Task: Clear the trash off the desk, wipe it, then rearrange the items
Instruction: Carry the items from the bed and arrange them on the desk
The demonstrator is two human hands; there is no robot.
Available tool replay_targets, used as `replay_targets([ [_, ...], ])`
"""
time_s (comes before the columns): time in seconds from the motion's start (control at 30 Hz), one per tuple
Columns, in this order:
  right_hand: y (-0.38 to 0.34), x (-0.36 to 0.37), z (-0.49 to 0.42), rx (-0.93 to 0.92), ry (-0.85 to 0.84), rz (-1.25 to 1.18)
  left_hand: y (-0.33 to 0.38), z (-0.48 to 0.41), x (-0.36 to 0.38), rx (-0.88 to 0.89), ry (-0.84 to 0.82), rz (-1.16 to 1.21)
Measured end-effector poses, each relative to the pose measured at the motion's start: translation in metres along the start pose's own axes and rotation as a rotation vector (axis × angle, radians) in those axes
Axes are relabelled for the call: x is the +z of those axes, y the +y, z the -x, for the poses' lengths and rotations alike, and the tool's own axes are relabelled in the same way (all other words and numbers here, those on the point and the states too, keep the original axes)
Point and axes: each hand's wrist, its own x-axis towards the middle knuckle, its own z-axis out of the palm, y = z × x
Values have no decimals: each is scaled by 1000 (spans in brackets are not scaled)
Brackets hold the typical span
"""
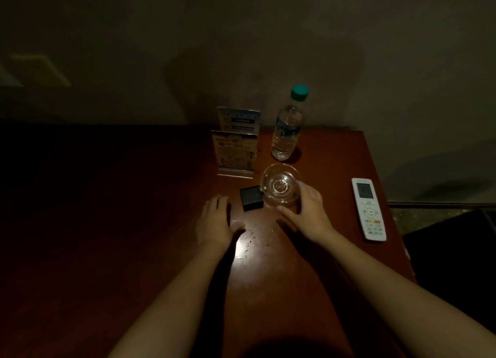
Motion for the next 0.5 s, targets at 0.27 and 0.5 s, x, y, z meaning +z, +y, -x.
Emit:
replay_targets([
  [0.27,0,-31,60,53,98,114,34,17,-21,177,-45,-147],
  [0.5,27,-63,159,273,240,78,96,61,-7,487,-178,-184],
])
